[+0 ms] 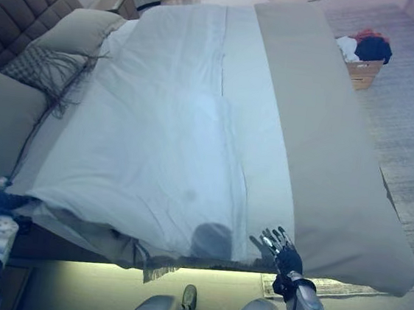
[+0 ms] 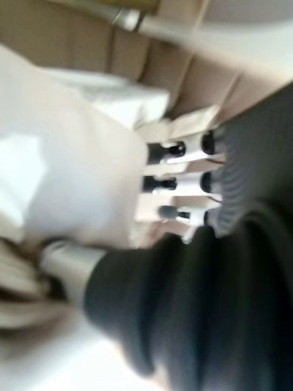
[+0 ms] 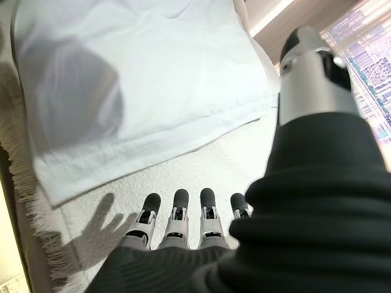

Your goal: Make the bed neatly

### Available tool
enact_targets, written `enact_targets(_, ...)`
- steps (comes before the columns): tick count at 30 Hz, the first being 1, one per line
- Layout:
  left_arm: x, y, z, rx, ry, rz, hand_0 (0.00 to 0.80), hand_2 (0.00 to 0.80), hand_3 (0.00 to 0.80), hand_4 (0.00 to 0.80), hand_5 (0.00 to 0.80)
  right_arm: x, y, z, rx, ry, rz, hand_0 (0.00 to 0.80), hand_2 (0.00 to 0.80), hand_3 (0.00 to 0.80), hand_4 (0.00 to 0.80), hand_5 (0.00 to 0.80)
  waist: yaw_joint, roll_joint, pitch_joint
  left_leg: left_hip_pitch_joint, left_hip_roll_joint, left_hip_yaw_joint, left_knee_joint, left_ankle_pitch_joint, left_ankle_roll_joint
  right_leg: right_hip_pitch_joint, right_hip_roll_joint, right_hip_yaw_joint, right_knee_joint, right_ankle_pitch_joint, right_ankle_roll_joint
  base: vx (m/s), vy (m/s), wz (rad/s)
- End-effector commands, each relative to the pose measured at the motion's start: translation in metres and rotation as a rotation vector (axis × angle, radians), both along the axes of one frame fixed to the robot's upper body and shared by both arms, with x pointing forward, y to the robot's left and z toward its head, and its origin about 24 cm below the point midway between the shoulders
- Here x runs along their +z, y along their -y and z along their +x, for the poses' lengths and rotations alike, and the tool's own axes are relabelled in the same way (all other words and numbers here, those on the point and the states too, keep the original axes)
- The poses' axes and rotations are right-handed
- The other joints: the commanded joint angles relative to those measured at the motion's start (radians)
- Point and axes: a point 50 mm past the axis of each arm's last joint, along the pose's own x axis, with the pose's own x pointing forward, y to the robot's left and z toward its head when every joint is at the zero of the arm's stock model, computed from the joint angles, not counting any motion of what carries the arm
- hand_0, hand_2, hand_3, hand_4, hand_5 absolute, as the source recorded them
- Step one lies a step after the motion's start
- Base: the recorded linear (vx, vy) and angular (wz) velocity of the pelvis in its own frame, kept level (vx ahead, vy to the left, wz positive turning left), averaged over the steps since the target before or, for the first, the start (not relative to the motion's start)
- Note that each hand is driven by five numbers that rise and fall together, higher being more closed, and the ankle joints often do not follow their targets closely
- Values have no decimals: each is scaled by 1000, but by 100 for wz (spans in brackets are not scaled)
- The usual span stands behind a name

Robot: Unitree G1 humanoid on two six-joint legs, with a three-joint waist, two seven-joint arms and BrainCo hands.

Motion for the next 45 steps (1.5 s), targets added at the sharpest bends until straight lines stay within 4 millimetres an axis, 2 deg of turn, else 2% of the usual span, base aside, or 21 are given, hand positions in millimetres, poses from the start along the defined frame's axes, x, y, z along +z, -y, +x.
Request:
enact_targets(1, 21, -5, -14, -153, 115, -126, 0, 0, 0, 0, 0, 10, -11, 3, -36, 103, 87, 0, 0, 0, 0, 0, 95, -60, -21, -39, -29, 27, 85, -50, 75, 59, -46, 3, -289, 354, 80, -81, -76, 8)
enact_targets(2, 18, 1, -14, -184, 122, -172, 0, 0, 0, 0, 0, 10, -11, 3, -38, 108, 92, 0, 0, 0, 0, 0, 98, -61, -20, -40, -29, 26, 86, -50, 76, 59, -46, 2, -288, 355, 79, -86, -79, 8)
enact_targets(3, 8, 20, -16, -251, 127, -263, 0, 0, 0, 0, 0, 11, -12, 2, -42, 115, 104, 0, 0, 0, 0, 0, 107, -65, -16, -39, -29, 24, 86, -51, 79, 61, -46, -1, -287, 361, 80, -67, -64, 2)
enact_targets(4, 4, 26, -17, -274, 128, -297, 0, 0, 0, 0, 0, 11, -12, 1, -43, 117, 107, 0, 0, 0, 0, 0, 109, -67, -15, -40, -29, 23, 87, -51, 81, 61, -46, -2, -287, 364, 80, -68, -82, 6)
enact_targets(6, -12, 50, -25, -340, 111, -425, 0, 0, 0, 0, 0, 12, -14, 1, -41, 125, 126, 0, 0, 0, 0, 0, 121, -74, -13, -37, -31, 19, 85, -52, 87, 64, -44, -5, -287, 372, 78, -49, -72, 12)
enact_targets(9, -28, 72, -31, -364, 95, -505, 0, 0, 0, 0, 0, 12, -19, 2, -34, 134, 149, 0, 0, 0, 0, 0, 134, -85, -12, -30, -31, 16, 76, -51, 94, 65, -42, -9, -287, 383, 78, -37, -65, 14)
enact_targets(17, -48, 84, -41, -271, 96, -564, 0, 0, 0, 0, 0, 14, -35, 11, -13, 130, 182, 0, 0, 0, 0, 0, 152, -108, -17, -16, -26, 3, 54, -40, 95, 81, -32, -24, -290, 378, 73, -30, -49, 16)
enact_targets(24, -49, 85, -41, -254, 103, -541, 0, 0, 0, 0, 0, 12, -41, 16, -19, 121, 185, 0, 0, 0, 0, 0, 160, -111, -21, -7, -20, -2, 39, -30, 90, 91, -28, -34, -299, 372, 72, -13, -5, 7)
enact_targets(28, -46, 86, -41, -265, 135, -590, 0, 0, 0, 0, 0, 13, -41, 17, -37, 128, 181, 0, 0, 0, 0, 0, 161, -115, -20, -5, -29, 1, 46, -42, 96, 82, -42, -30, -288, 387, 77, -6, 9, 0)
enact_targets(34, -48, 100, -45, -251, 214, -835, 0, 0, 0, 0, 0, 8, -38, 13, -103, 137, 195, 0, 0, 0, 0, 0, 159, -126, -10, 6, -67, -3, 49, -69, 125, 40, -58, 8, -258, 442, 89, -11, -8, -3)
enact_targets(36, -51, 105, -48, -246, 219, -859, 0, 0, 0, 0, 0, 7, -40, 11, -106, 133, 210, 0, 0, 0, 0, 0, 162, -123, -11, 9, -62, 4, 42, -66, 133, 27, -47, -7, -210, 426, 84, -27, -51, -6)
enact_targets(39, -54, 112, -48, -252, 211, -903, 0, 0, 0, 0, 0, 3, -42, 6, -113, 115, 226, 0, 0, 0, 0, 0, 154, -118, -18, 6, -52, 11, 37, -51, 141, 27, 7, -30, -173, 368, 60, -7, -110, -12)
enact_targets(41, -54, 120, -44, -275, 204, -911, 0, 0, 0, 0, 0, 2, -41, 2, -106, 109, 237, 0, 0, 0, 0, 0, 143, -118, -18, 1, -36, 9, 40, -33, 130, 66, 90, -38, -222, 282, 21, 14, -242, -15)
enact_targets(42, -54, 123, -42, -286, 200, -911, 0, 0, 0, 0, 0, 2, -40, 0, -108, 107, 241, 0, 0, 0, 0, 0, 134, -123, -19, -8, -35, 5, 45, -29, 124, 75, 114, -21, -257, 272, 12, -9, -274, -16)
enact_targets(43, -54, 125, -39, -288, 196, -916, 0, 0, 0, 0, 0, 0, -39, -2, -109, 100, 238, 0, 0, 0, 0, 0, 127, -128, -21, -21, -32, 8, 49, -18, 117, 84, 137, -17, -289, 266, 0, -15, -258, -5)
enact_targets(45, -56, 130, -35, -281, 197, -961, 0, 0, 0, 0, 0, -1, -37, -2, -98, 97, 232, 0, 0, 0, 0, 0, 126, -137, -16, -32, -29, 17, 83, -29, 109, 102, 145, -31, -303, 259, -11, -9, -240, 4)
